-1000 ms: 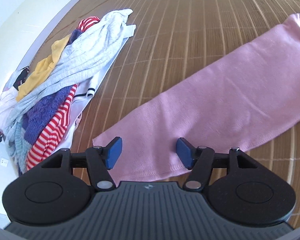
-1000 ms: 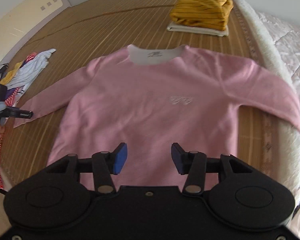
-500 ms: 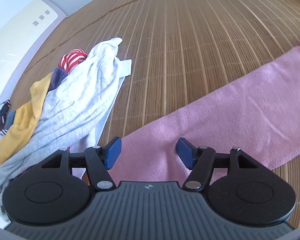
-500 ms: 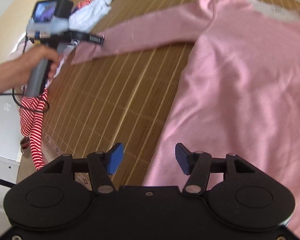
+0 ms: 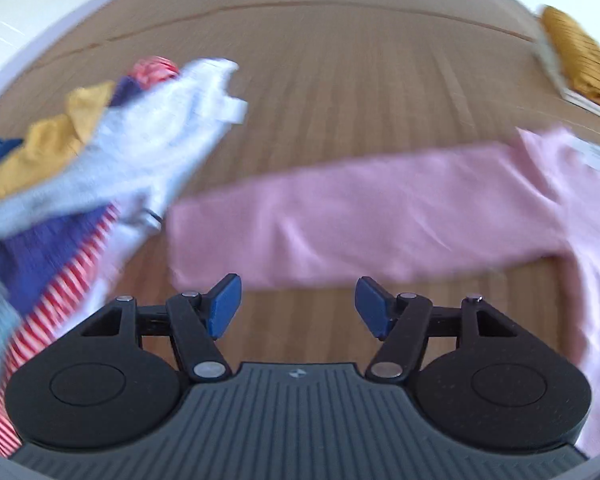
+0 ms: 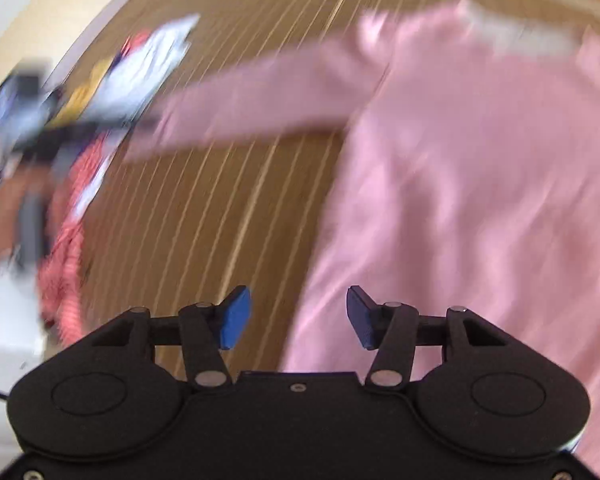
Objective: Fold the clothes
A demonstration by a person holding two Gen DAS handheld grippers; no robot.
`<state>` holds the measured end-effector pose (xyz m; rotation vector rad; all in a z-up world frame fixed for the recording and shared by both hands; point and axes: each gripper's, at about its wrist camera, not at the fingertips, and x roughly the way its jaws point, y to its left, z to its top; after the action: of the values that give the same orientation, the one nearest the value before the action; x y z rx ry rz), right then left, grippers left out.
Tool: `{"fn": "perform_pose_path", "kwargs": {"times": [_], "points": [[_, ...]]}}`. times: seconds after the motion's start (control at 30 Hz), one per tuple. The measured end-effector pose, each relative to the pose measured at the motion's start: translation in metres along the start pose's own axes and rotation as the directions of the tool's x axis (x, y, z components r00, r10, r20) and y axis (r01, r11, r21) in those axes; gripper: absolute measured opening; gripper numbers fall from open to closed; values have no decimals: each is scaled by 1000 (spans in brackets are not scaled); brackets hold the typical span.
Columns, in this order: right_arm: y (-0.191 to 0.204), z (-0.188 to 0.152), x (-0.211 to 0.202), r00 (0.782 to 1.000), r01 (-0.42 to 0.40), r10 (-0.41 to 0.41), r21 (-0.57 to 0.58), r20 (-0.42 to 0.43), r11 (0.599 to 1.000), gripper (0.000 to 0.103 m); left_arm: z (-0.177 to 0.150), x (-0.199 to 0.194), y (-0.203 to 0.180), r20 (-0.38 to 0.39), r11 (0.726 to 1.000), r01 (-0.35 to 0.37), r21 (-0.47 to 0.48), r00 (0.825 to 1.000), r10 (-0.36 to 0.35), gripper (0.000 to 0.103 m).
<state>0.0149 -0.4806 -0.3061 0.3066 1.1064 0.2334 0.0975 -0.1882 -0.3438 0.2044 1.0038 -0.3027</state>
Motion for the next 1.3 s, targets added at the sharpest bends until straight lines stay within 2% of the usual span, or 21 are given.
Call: {"fn": "perform_pose_path", "kwargs": {"times": [0.07,0.13,0.23,0.3,0.4,0.47,0.53,0.7,0.77,0.8,0.87,0.97,1.07,1.13,1.2,1.3], "points": [[-11,37,5,997,53,-52,-32,52,998,34,-28,-14,-39,-46,992,118,43,992,-116,70],[-14,70,21,994,105,-102,-72,49,992,33,-57,-23,-79,-98,973,207,101,975,-197,70],[-10,97,46,991,130,-130,-124,13,984,32,-93,-31,-126,-158,946,277,167,955,-252,70],[-7,109,61,991,125,-129,-151,-19,981,31,-111,-34,-142,-159,941,277,193,955,-249,70],[-1,109,81,985,142,-158,-200,-65,969,31,-135,-25,-158,-207,927,261,269,956,-209,70],[-3,111,87,983,152,-170,-208,-71,966,31,-146,-26,-160,-176,921,248,299,963,-202,70],[-6,113,90,982,156,-173,-202,-69,967,31,-149,-25,-162,-185,916,241,322,965,-189,75],[-19,122,92,988,139,-147,-122,-55,983,31,-151,-20,-158,-201,919,247,308,961,-191,83],[-23,124,89,990,125,-131,-100,-56,987,32,-151,-21,-155,-195,924,249,290,961,-197,83],[-25,124,86,993,107,-111,-84,-46,991,34,-149,-22,-151,-192,930,253,265,959,-207,82],[-33,118,65,999,45,-44,-20,29,999,46,-144,-26,-135,-164,942,254,220,961,-221,82],[-48,97,18,987,-7,-3,57,160,998,62,-129,-30,-95,-114,966,198,169,977,-180,82],[-61,69,-18,981,-4,-13,86,195,996,64,-108,-30,-46,-67,991,105,77,993,-100,82],[-68,46,-29,983,-19,-2,112,183,993,67,-88,-31,-3,-41,998,47,-41,998,-49,82],[-74,20,-34,989,-33,13,133,145,991,72,-68,-26,41,-25,981,-9,-193,1000,4,82],[-70,-17,-30,995,31,-43,142,86,989,73,-37,-5,89,-35,932,-102,-348,995,95,82]]}}
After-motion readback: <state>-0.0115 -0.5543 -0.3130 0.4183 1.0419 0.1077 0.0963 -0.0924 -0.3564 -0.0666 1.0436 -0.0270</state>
